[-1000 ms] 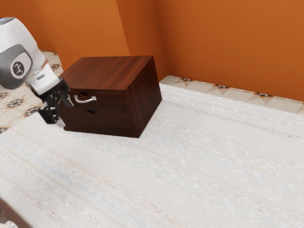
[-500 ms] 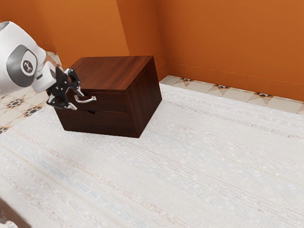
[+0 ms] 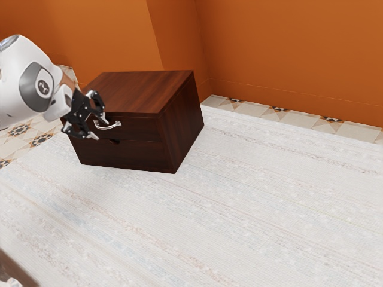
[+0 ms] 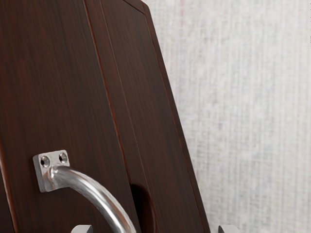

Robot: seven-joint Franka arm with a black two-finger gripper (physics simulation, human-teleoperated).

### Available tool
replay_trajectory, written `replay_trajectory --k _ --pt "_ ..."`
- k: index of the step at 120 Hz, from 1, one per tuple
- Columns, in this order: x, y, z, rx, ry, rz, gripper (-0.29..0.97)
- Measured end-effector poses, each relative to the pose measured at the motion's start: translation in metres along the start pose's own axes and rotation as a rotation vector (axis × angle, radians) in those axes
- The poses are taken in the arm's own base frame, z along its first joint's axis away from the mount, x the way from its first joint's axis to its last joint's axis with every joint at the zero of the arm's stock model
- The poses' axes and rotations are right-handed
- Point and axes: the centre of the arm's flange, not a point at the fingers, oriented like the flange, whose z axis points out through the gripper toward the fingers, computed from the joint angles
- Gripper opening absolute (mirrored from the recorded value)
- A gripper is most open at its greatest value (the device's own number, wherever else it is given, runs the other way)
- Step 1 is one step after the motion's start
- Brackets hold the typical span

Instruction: Pull the drawer handle with one arm to open the drawer

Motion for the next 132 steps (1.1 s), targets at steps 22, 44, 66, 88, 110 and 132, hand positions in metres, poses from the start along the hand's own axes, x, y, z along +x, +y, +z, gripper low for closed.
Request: replay_trajectory --k 22,44,66,88,110,132 --pt "-0.007 0.011 0.002 0.010 0.025 0.004 0.14" --pt "-0.005 0.042 -0.008 0.029 0.050 -0.005 -0.02" --pt "0.004 0.079 -0.028 0.067 0.064 -0.003 -0.08" --pt "0.012 0.106 -0.042 0.095 0.065 0.015 -0.10" --pt "0.018 0.122 -0.050 0.104 0.060 0.041 -0.11" --pt "0.026 0.138 -0.057 0.111 0.063 0.072 -0.11"
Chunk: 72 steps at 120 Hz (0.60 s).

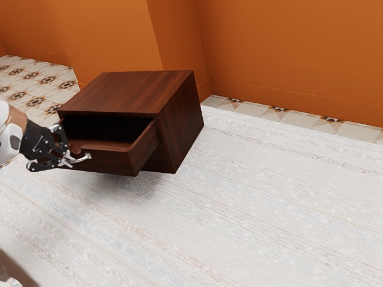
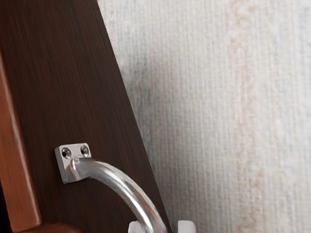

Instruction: Pull the drawer handle with one arm to open the drawer

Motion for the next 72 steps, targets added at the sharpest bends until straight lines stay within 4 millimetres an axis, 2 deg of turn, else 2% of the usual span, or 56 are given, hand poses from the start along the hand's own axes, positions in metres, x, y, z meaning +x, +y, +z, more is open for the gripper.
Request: replay_trajectory --k 19,72 --pt "0.004 0.013 -0.006 0.008 0.008 0.020 -0.11" --pt "0.011 0.031 -0.016 0.018 0.010 0.056 -0.11"
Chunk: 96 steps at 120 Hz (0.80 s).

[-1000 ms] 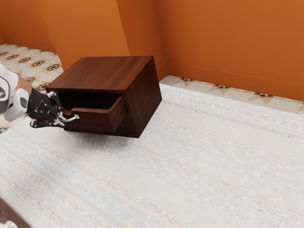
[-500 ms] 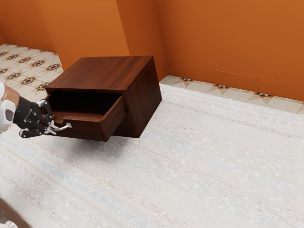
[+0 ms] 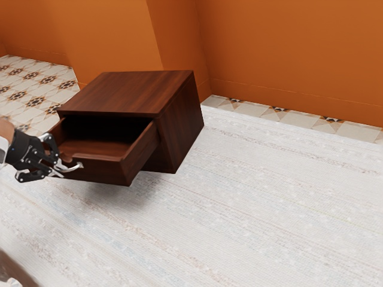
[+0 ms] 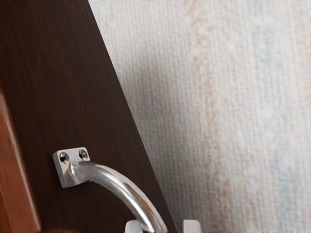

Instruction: Pull the drawer handle with one arm to open the drawer

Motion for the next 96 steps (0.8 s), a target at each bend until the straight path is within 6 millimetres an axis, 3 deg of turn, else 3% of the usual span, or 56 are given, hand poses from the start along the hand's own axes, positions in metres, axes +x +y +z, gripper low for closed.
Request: replay_trajectory --k 74,84,96 --pt "-0.009 0.014 -0.003 -0.016 0.003 -0.029 0.05" --pt "-0.009 0.015 -0.013 -0.005 -0.005 -0.026 0.06" --pt "-0.015 0.012 -0.048 0.028 -0.020 -0.024 0.07"
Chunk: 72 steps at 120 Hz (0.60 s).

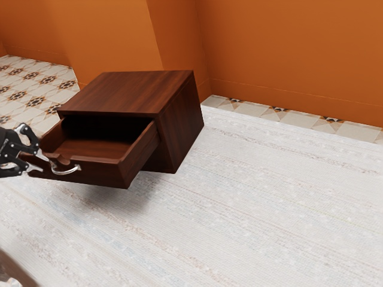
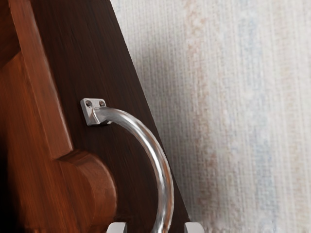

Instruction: Pull the drawer handle with one arm to open the drawer

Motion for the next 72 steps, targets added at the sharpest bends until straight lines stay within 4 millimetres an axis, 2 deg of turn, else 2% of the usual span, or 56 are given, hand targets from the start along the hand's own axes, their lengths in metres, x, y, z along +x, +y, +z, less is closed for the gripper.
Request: replay_trajectory --k 8,13,17,29,38,44,49,56,72 --pt "-0.004 -0.021 -0.034 0.001 -0.022 0.029 0.10" --pt "0.005 -0.052 -0.051 -0.043 -0.050 0.085 0.13" --pt "0.019 -0.081 -0.055 -0.094 -0.064 0.134 0.17" --pt "0.070 -0.155 -0.037 -0.262 -0.059 0.220 0.35" --pt "0.114 -0.190 -0.015 -0.379 -0.049 0.241 0.45" --pt "0.145 -0.199 -0.005 -0.443 -0.049 0.233 0.50" --pt "0.162 -0.201 0.003 -0.490 -0.054 0.197 0.53" --pt "0.167 -0.198 0.015 -0.550 -0.069 0.120 0.57" --pt "0.172 -0.190 0.021 -0.617 -0.106 -0.050 0.62"
